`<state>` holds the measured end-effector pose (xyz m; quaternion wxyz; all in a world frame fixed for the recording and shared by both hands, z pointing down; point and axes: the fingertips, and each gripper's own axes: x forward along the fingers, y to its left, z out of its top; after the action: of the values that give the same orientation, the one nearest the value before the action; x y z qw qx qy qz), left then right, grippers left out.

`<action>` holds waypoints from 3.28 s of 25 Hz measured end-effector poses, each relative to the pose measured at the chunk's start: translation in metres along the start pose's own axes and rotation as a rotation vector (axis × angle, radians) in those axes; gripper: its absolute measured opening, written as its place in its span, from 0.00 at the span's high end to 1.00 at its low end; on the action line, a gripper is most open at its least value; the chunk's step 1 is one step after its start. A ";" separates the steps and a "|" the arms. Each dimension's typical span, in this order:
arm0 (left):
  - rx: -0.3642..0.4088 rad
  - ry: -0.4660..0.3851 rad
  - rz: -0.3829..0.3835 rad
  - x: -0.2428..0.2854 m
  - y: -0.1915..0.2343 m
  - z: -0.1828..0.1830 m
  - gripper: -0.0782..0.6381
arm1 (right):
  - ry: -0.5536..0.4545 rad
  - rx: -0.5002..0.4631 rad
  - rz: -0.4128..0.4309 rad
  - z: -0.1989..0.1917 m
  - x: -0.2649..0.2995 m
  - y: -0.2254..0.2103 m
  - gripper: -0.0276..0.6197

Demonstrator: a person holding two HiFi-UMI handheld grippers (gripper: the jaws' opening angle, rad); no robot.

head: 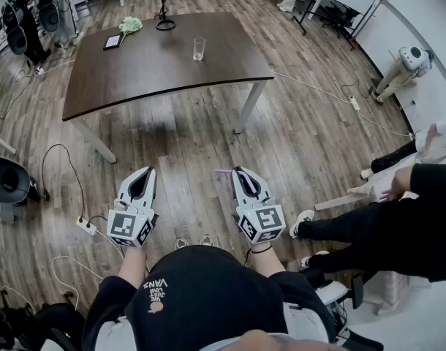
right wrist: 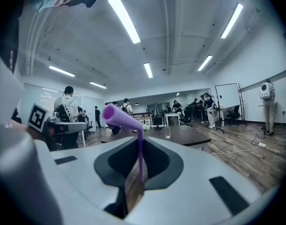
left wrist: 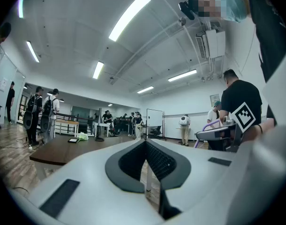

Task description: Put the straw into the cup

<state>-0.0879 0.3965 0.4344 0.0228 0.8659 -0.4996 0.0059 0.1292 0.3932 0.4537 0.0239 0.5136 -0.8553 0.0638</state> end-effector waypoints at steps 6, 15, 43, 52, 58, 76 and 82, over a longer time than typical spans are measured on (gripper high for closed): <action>-0.005 0.002 0.007 0.003 0.008 -0.002 0.88 | -0.004 -0.002 0.005 0.002 0.010 0.001 0.89; -0.015 -0.003 0.008 -0.003 0.010 -0.005 0.88 | -0.024 0.038 0.021 0.004 0.008 0.010 0.89; -0.031 0.016 -0.033 0.065 0.079 -0.015 0.88 | -0.055 0.040 -0.021 0.024 0.091 -0.011 0.89; -0.007 -0.009 0.017 0.152 0.092 -0.003 0.88 | -0.068 0.010 0.026 0.044 0.154 -0.083 0.89; -0.005 -0.007 0.029 0.193 0.098 -0.007 0.88 | -0.065 0.016 0.049 0.043 0.186 -0.113 0.89; -0.012 0.017 -0.049 0.297 0.154 -0.003 0.88 | -0.037 0.045 -0.009 0.049 0.283 -0.161 0.89; -0.014 0.015 -0.076 0.334 0.189 -0.002 0.88 | -0.042 0.046 -0.041 0.054 0.325 -0.172 0.89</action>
<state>-0.0843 0.0134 0.4543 0.0331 0.8840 -0.4662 0.0080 0.1283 0.0213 0.4489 -0.0048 0.5327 -0.8432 0.0721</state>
